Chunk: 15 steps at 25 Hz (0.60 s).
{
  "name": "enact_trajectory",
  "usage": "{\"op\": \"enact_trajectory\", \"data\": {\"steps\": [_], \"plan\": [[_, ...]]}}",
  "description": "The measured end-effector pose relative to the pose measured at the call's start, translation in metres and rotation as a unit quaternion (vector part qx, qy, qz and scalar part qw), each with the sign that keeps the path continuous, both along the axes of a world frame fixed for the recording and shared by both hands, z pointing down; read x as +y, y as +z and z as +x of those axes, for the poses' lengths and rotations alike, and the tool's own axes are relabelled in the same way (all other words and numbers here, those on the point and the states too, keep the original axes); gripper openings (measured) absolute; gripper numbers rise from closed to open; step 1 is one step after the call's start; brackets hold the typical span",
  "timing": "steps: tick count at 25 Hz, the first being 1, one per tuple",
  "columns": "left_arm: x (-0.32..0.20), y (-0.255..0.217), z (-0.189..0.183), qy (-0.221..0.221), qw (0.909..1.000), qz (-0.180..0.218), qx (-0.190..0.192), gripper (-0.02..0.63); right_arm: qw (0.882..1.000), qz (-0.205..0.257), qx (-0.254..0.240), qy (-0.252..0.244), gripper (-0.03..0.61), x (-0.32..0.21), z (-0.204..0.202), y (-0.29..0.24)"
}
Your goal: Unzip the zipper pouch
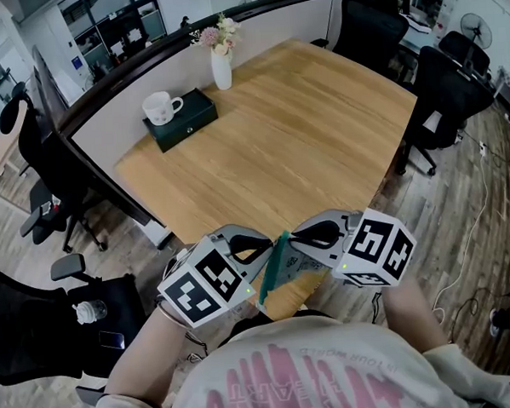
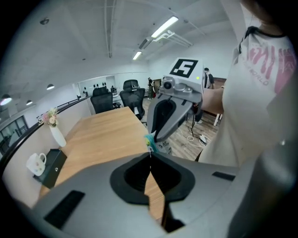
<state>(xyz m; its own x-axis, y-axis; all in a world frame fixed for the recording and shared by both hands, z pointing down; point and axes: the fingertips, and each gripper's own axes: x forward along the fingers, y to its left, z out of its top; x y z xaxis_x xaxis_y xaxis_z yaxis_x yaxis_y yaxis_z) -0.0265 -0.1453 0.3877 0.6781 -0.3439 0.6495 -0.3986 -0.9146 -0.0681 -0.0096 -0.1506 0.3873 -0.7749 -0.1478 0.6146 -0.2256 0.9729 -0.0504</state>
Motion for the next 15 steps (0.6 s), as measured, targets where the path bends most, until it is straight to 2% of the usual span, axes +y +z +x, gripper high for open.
{"op": "enact_trajectory", "data": {"steps": [3, 15], "plan": [[-0.001, -0.005, 0.000, -0.002, 0.9997, -0.009, 0.025, 0.006, 1.000, -0.007, -0.017, 0.004, 0.003, -0.002, 0.000, -0.004], [-0.003, -0.006, 0.000, 0.018, 0.9996, 0.000, 0.024, 0.005, 0.998, -0.022, -0.023, 0.047, 0.003, -0.017, 0.001, -0.002]]}}
